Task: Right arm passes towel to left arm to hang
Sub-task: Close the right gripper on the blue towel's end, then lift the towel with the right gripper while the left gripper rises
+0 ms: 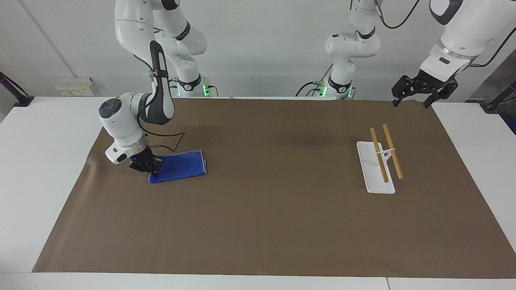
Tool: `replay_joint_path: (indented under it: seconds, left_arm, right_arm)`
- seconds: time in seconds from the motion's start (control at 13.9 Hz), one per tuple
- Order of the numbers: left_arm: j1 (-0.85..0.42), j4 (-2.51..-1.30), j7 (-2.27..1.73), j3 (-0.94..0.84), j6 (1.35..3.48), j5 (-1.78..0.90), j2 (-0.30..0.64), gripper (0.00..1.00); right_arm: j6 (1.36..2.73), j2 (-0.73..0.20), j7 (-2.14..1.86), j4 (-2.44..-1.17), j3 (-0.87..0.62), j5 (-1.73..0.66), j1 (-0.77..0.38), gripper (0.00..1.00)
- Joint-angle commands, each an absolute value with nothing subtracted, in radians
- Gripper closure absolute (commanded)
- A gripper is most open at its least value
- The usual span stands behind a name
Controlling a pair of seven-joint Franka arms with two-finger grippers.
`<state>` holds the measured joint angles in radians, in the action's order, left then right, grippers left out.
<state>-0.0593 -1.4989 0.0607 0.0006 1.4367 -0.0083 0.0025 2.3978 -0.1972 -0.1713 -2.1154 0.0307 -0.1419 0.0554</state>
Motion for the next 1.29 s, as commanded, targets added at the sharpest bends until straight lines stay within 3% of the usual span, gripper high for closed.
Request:
replay_joint_path:
  seconds: [0.0,0.43,1.0,1.22]
  left_arm:
    - [-0.057,-1.517,0.067,0.002,1.428,0.008,-0.015,0.0]
    - [-0.074,-1.517,0.064,-0.011,1.427,0.008,-0.015,0.0]
    - [-0.083,-1.497,-0.064,-0.024,1.437,-0.096,0.001,0.0]
    - [-0.09,-1.376,-0.324,-0.049,1.43,-0.198,0.108,0.0]
  right_arm:
    - [2.289,-0.129,-0.04,-2.06,0.015,-0.164,0.005,1.0]
    - [2.019,-0.057,0.156,-1.872,0.0,-0.187,-0.081,1.0]
    - [1.991,0.012,0.213,-1.89,-0.051,-0.628,-0.087,1.0]
    - [1.991,0.037,0.213,-1.927,-0.051,-0.756,-0.119,1.0]
